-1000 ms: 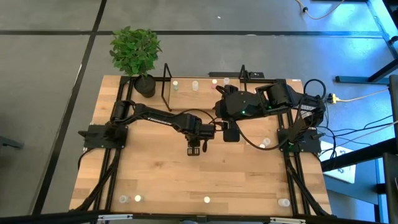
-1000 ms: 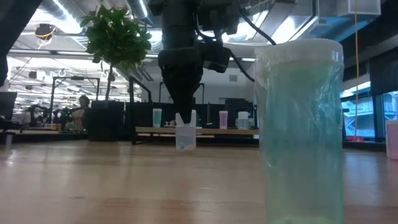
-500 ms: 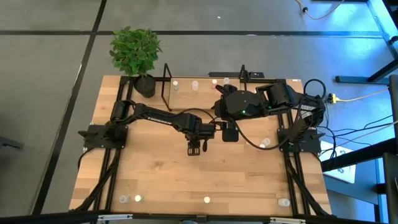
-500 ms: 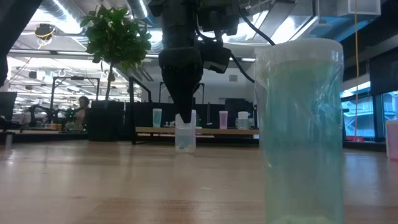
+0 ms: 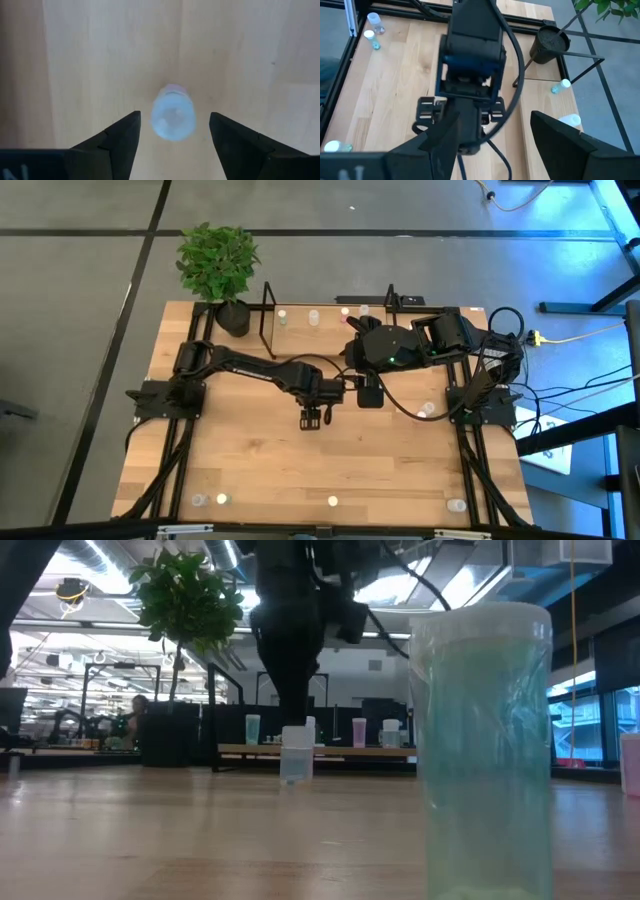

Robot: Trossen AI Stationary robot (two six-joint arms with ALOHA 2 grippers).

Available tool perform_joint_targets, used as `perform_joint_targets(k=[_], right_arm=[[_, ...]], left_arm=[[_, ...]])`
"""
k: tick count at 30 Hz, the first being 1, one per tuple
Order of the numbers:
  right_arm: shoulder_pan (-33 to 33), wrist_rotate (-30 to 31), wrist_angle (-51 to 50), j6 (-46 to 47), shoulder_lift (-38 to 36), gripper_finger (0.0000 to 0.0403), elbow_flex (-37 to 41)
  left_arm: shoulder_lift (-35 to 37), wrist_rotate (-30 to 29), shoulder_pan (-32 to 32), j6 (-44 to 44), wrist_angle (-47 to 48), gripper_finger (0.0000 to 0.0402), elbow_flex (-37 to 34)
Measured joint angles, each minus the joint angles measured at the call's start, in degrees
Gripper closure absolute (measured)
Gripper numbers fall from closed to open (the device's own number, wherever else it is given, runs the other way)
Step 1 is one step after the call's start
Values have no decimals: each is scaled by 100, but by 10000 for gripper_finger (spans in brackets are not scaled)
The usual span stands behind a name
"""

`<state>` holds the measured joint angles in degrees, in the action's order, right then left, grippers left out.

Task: Pick and place medicine bottles onto shelf by color
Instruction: Put the top transparent medicine bottle on the shelf aligned with the other transparent medicine bottle

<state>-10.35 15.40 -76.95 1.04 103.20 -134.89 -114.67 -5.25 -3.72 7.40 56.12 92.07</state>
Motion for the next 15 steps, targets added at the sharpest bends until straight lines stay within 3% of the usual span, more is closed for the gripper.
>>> perform_joint_targets(k=[6,15], right_arm=[[0,0,9,0,2,162,2],[0,0,83,0,2,162,2]], left_arm=[[373,-290,-165,257,450,172,0],[1057,-1177,-743,1626,1916,172,-2]])
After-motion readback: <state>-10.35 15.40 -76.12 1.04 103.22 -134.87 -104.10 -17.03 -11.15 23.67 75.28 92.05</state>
